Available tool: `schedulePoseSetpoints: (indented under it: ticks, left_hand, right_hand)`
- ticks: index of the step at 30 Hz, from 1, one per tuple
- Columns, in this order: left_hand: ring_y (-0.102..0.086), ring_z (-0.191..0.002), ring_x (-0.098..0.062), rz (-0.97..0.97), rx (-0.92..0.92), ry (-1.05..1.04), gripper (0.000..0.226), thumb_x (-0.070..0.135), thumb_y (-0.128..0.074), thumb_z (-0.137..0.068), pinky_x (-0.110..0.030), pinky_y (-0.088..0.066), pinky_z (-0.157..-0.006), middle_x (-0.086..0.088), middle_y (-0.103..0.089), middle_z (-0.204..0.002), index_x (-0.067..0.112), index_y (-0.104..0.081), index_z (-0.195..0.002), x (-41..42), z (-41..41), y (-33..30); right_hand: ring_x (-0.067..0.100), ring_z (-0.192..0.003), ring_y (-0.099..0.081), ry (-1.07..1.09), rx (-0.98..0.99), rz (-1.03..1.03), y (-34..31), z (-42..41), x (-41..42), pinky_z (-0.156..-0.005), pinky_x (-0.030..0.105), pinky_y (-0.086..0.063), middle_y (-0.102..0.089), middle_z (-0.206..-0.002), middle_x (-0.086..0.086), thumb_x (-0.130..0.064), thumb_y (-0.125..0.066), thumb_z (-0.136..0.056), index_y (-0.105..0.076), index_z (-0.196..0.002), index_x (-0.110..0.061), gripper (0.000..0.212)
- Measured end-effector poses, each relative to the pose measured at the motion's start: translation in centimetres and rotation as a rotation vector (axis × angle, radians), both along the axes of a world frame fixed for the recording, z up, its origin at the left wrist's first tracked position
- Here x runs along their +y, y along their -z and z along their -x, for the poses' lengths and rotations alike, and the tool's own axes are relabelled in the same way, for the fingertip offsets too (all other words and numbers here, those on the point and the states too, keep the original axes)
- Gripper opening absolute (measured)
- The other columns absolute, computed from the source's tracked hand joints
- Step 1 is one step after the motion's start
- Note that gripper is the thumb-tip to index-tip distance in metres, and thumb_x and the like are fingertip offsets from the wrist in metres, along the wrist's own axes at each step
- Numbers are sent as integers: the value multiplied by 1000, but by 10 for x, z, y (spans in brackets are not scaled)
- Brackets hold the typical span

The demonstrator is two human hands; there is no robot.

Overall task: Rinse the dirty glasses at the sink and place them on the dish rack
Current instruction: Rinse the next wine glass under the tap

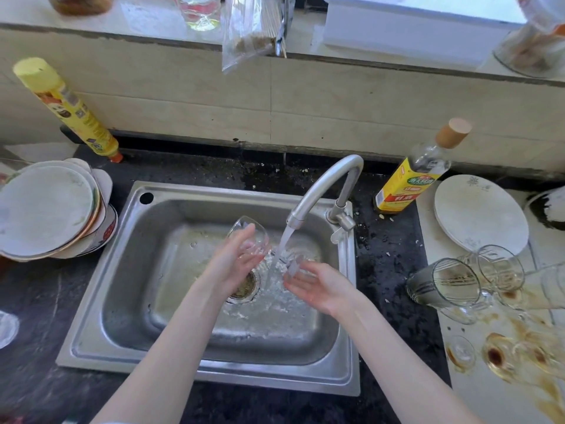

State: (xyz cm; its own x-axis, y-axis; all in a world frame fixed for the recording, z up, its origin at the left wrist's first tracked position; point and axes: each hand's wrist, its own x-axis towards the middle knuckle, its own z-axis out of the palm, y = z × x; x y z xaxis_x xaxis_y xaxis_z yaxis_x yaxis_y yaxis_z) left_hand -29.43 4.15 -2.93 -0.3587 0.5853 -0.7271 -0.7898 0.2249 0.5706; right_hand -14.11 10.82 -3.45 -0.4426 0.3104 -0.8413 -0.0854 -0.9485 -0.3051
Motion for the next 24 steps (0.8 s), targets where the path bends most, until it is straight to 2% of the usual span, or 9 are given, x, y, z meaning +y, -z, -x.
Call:
schedulePoseSetpoints:
  ticks: [2,5,8,10,13,15,18,21,24]
  left_hand:
    - [-64,-98,-20,1,219,110,70,25,-76,-67,-36,-49,-93,-7,-61,-107,8,-46,-128,-3,-7,-2]
    - [-61,-98,-3,7,613,287,62,21,-76,-75,-26,-49,-90,7,-59,-113,19,-45,-129,-7,-20,-9]
    - [-60,-100,-7,-82,798,424,60,17,-76,-76,-23,-50,-85,8,-57,-115,25,-42,-125,-10,-27,-10]
    - [-59,-106,-9,-121,857,445,58,15,-77,-75,-28,-50,-89,7,-58,-116,29,-42,-119,-11,-30,-7]
    - [-60,-104,-12,-164,887,465,57,11,-77,-74,-27,-50,-88,14,-57,-113,32,-43,-114,-11,-35,-6]
    - [-60,-102,-9,-176,924,496,58,13,-78,-73,-29,-50,-88,21,-56,-110,33,-44,-115,-13,-38,-5]
    - [-60,-98,-6,-162,969,519,59,16,-79,-72,-32,-50,-89,27,-55,-107,40,-42,-112,-14,-40,-1]
    - [-60,-101,-10,-158,976,534,58,15,-77,-74,-36,-50,-91,17,-55,-113,37,-42,-115,-15,-39,4]
    - [-57,-108,-18,-145,1001,554,60,21,-78,-74,-41,-49,-92,9,-50,-121,28,-43,-122,-18,-38,11]
  right_hand:
    - [37,-109,-53,37,11,88,4,-2,-3,-91,44,-47,-52,-107,27,-4,-43,-97,-52,-96,1,11]
    - [35,-108,-53,67,36,159,10,-4,-6,-93,42,-44,-57,-102,25,-14,-36,-101,-54,-99,5,27]
    - [32,-91,-59,43,-8,142,17,-4,-8,-87,41,-45,-62,-88,19,-18,-37,-101,-56,-94,2,29]
    - [30,-86,-61,22,-26,123,20,-7,-9,-79,41,-47,-63,-82,17,-19,-38,-101,-58,-90,-1,29]
    - [30,-86,-61,10,-34,117,24,-15,-8,-72,39,-48,-62,-88,16,-19,-39,-100,-59,-91,-1,28]
    - [29,-86,-60,7,-56,118,28,-20,-3,-75,39,-49,-62,-90,15,-19,-40,-99,-58,-95,0,27]
    - [29,-97,-59,47,-89,98,31,-23,10,-82,39,-49,-62,-105,16,-17,-40,-100,-52,-116,-1,26]
    - [30,-117,-52,176,-112,36,30,-20,29,-96,38,-42,-53,-128,18,-11,-37,-100,-38,-136,1,38]
    - [30,-128,-45,257,-111,-25,30,-18,47,-93,35,-43,-46,-139,16,-9,-36,-100,-36,-137,3,39]
